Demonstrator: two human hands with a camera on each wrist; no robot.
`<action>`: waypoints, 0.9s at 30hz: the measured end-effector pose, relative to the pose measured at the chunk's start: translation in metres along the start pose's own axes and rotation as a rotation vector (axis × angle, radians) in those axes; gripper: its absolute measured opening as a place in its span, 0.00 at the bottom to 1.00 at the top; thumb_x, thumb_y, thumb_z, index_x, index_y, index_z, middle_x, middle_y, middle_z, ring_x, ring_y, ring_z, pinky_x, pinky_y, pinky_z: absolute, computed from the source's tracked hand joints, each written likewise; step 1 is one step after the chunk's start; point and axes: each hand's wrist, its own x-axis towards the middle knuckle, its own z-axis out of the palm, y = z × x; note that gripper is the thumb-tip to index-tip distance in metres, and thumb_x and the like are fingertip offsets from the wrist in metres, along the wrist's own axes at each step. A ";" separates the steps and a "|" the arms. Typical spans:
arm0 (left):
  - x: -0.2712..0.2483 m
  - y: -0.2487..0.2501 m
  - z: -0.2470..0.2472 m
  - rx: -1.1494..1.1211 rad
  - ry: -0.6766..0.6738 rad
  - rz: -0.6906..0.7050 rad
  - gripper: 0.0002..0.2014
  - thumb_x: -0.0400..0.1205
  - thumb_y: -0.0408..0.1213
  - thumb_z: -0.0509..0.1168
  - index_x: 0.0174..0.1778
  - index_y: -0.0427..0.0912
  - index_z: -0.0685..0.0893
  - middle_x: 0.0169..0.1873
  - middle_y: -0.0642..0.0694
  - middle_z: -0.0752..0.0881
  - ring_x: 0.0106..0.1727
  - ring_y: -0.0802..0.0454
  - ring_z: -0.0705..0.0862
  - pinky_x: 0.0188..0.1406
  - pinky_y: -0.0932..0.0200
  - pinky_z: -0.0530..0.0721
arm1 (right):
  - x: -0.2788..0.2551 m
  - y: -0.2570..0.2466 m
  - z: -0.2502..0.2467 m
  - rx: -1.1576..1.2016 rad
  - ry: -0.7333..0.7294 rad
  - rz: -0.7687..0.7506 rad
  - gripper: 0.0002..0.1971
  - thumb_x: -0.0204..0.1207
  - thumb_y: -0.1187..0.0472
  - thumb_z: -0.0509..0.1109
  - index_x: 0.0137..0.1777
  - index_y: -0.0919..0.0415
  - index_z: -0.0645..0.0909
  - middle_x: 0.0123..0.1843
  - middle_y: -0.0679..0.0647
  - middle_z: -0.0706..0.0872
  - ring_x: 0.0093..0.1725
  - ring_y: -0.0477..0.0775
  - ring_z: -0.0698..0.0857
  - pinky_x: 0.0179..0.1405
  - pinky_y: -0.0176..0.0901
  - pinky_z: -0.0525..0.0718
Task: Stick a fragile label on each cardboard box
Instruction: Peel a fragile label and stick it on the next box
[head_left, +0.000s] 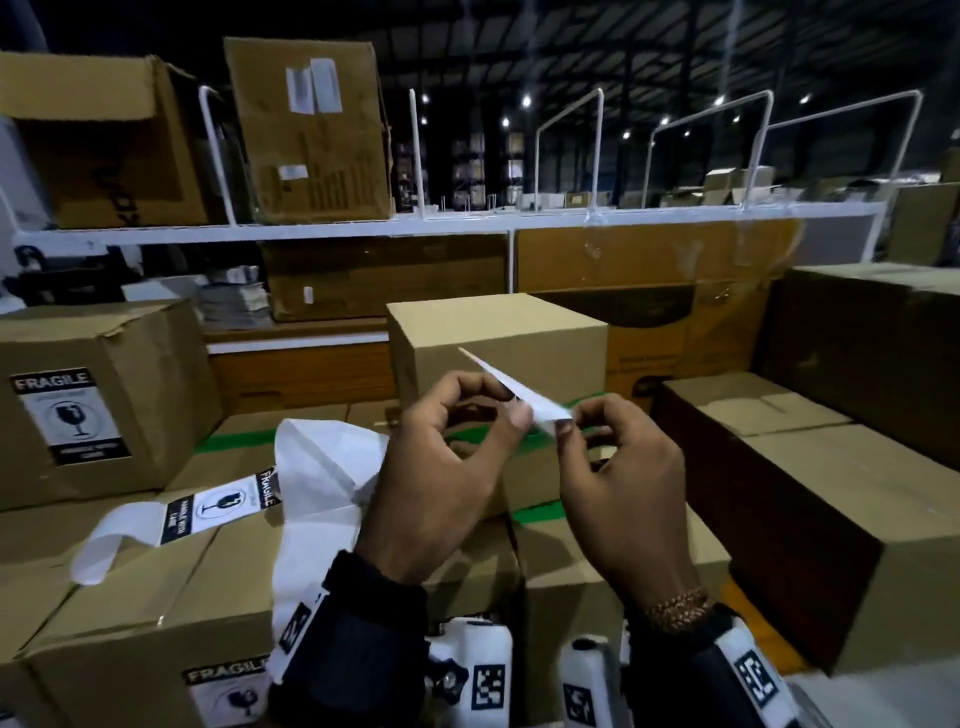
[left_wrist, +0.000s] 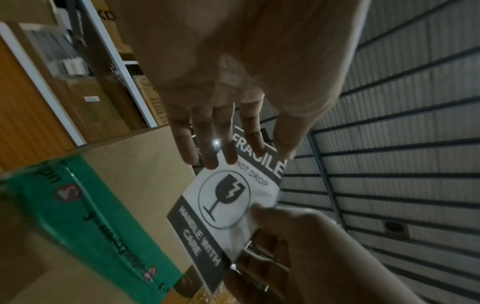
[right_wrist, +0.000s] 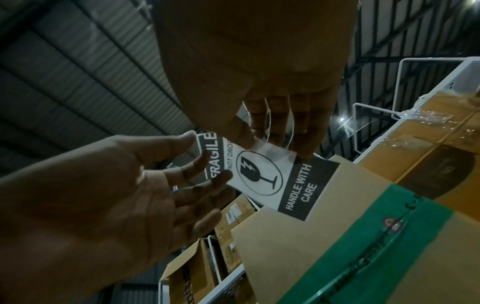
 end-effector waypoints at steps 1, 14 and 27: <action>0.002 0.000 0.000 -0.026 -0.029 -0.011 0.13 0.82 0.53 0.72 0.60 0.55 0.85 0.57 0.58 0.90 0.63 0.58 0.87 0.58 0.52 0.90 | 0.007 0.005 -0.004 -0.002 -0.006 0.028 0.02 0.85 0.56 0.72 0.50 0.49 0.83 0.48 0.42 0.86 0.48 0.38 0.85 0.36 0.30 0.82; 0.095 -0.070 -0.006 0.222 0.303 -0.276 0.26 0.85 0.60 0.65 0.80 0.69 0.70 0.83 0.51 0.67 0.79 0.46 0.72 0.66 0.44 0.83 | 0.109 0.055 -0.002 0.562 -0.165 0.415 0.08 0.89 0.62 0.66 0.48 0.58 0.84 0.46 0.54 0.94 0.38 0.48 0.91 0.23 0.31 0.79; 0.108 -0.092 0.005 0.104 0.553 -0.234 0.05 0.92 0.49 0.56 0.62 0.58 0.73 0.46 0.54 0.84 0.45 0.52 0.84 0.44 0.44 0.87 | 0.148 0.063 0.012 0.712 -0.299 0.463 0.10 0.92 0.60 0.62 0.55 0.63 0.83 0.47 0.53 0.95 0.42 0.49 0.94 0.27 0.32 0.83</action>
